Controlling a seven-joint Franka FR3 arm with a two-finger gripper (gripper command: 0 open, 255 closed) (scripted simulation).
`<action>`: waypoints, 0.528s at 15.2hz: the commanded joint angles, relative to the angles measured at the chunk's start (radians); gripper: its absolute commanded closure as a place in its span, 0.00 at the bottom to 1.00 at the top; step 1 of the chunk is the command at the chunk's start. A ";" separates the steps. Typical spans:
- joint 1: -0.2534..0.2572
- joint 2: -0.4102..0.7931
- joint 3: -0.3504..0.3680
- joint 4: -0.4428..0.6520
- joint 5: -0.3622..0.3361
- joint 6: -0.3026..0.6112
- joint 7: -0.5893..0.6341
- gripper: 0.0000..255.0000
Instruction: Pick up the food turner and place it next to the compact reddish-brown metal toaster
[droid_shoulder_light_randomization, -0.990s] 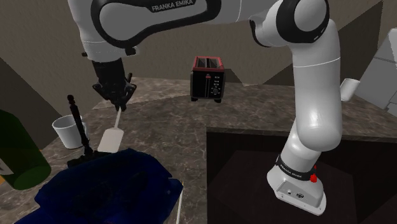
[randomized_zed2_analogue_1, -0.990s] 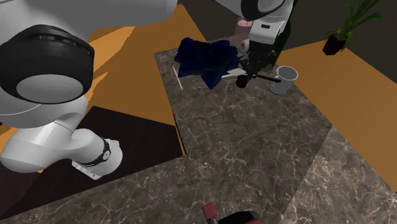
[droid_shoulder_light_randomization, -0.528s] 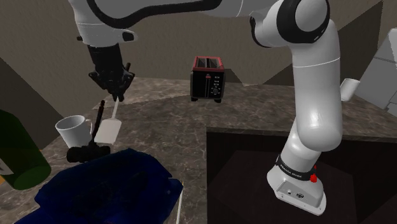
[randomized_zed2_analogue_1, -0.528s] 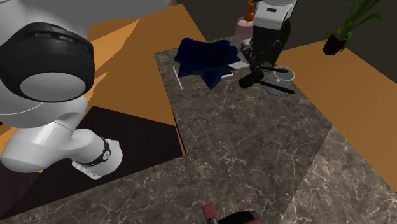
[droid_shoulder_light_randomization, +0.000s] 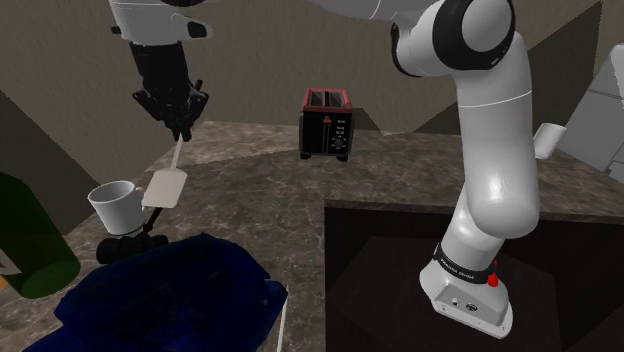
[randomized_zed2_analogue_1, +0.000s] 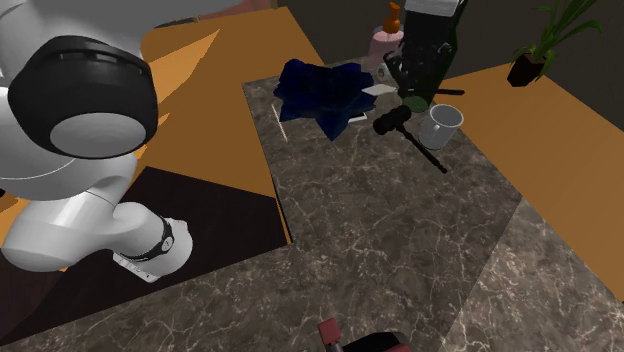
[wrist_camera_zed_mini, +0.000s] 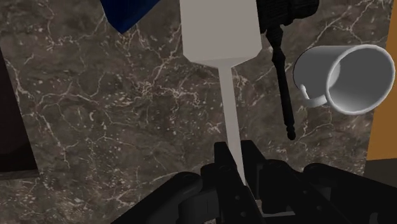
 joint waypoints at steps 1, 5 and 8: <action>0.015 0.014 -0.001 0.050 -0.008 -0.037 -0.001 1.00; 0.044 0.041 -0.004 0.148 -0.024 -0.108 -0.005 1.00; 0.069 0.065 -0.008 0.223 -0.038 -0.159 -0.009 1.00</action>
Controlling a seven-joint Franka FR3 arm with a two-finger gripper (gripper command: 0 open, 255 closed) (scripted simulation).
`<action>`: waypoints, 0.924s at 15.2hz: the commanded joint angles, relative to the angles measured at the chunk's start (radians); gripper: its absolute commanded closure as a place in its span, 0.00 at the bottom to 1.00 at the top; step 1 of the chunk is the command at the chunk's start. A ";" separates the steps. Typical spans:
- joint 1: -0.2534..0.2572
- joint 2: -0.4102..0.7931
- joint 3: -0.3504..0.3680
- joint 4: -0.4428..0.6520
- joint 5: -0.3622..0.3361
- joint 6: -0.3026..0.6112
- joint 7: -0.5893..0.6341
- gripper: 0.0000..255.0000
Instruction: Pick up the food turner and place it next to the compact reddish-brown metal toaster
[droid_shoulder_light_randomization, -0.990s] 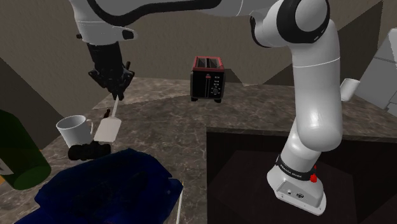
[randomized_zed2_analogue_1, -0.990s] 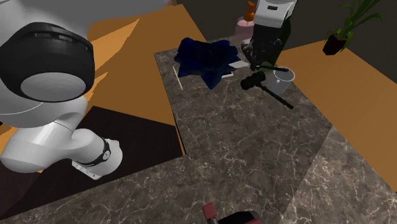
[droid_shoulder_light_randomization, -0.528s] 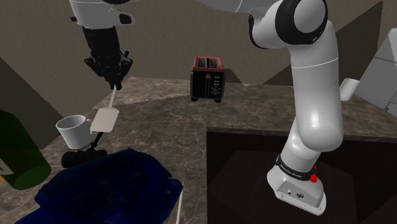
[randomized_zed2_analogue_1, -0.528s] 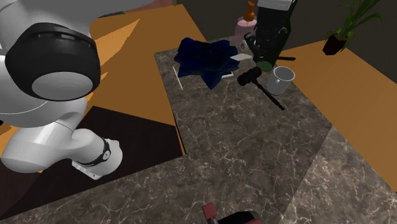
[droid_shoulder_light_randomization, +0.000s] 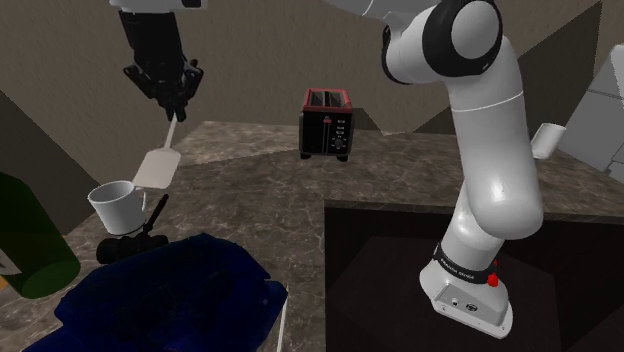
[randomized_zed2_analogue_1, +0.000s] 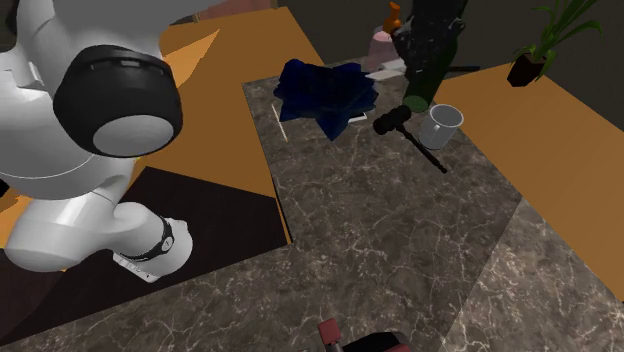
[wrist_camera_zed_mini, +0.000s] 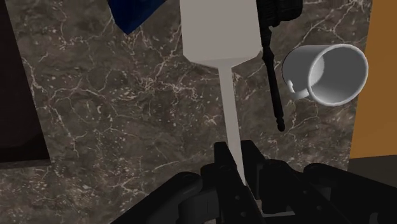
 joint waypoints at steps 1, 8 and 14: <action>-0.046 -0.059 0.009 -0.076 0.031 0.022 -0.013 1.00; -0.288 -0.422 -0.005 -0.516 0.249 0.174 -0.184 1.00; -0.362 -0.672 -0.107 -0.762 0.382 0.218 -0.371 1.00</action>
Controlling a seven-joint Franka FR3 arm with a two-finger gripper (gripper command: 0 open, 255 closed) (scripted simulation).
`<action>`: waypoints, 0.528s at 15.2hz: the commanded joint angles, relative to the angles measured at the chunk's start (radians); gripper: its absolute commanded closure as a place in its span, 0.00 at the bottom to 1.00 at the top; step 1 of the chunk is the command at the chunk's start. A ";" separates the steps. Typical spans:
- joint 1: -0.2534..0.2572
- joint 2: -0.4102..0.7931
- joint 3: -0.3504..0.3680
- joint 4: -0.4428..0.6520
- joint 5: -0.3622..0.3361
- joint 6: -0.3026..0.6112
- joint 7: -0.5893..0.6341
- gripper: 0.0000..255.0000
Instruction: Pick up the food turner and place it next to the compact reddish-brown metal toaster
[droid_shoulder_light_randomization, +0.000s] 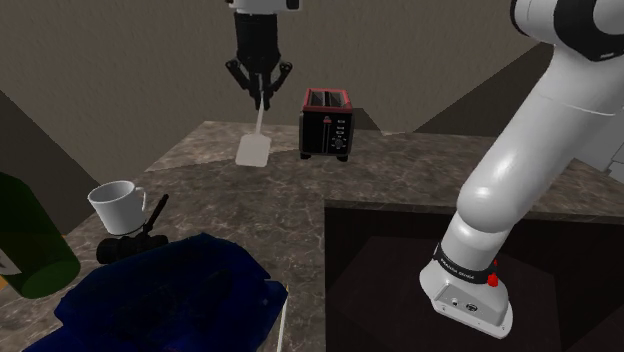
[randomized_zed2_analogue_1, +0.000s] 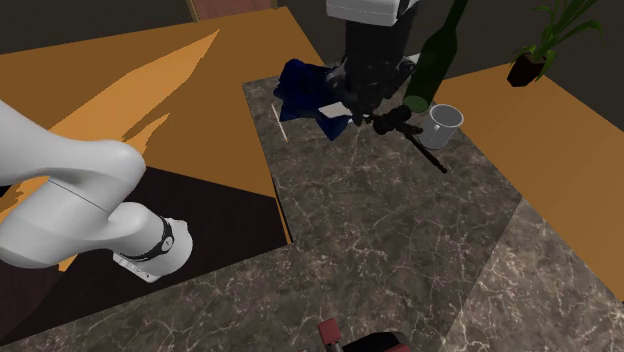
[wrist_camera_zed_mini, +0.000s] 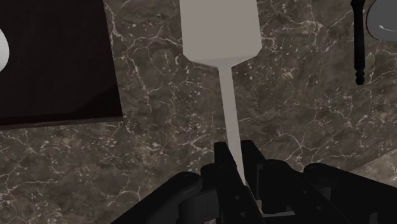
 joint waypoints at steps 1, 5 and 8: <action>-0.017 -0.080 -0.043 -0.085 0.036 0.015 -0.069 1.00; -0.030 -0.208 -0.127 -0.207 0.073 0.018 -0.180 1.00; -0.037 -0.291 -0.189 -0.285 0.082 0.014 -0.257 1.00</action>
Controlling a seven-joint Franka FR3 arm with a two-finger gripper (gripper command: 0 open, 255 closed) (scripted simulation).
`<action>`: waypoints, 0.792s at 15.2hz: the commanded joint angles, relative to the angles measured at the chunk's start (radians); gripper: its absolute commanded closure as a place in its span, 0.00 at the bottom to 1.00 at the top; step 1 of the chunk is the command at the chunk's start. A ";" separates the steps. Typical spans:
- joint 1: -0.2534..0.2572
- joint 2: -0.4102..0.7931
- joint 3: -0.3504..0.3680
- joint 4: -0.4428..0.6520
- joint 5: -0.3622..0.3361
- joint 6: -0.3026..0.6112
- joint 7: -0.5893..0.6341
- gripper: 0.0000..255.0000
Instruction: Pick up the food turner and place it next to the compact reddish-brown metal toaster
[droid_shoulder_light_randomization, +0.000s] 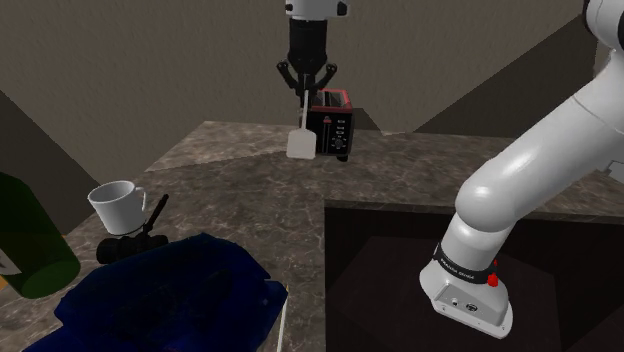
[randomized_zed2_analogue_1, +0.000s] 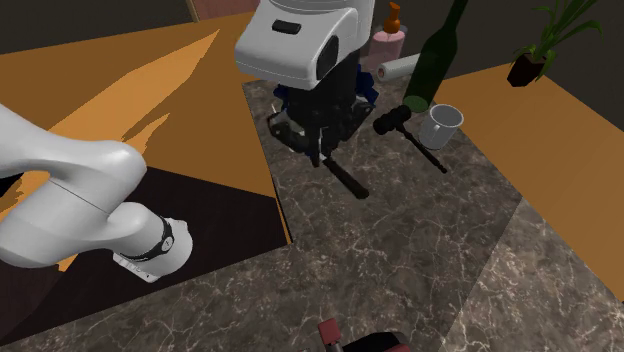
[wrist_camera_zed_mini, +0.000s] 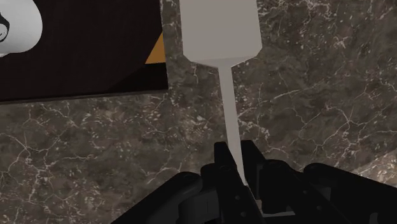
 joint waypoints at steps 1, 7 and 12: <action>-0.007 -0.056 -0.047 -0.049 0.003 -0.008 -0.058 1.00; -0.028 -0.188 -0.170 -0.167 -0.021 -0.025 -0.204 1.00; -0.054 -0.270 -0.275 -0.236 -0.067 -0.041 -0.321 1.00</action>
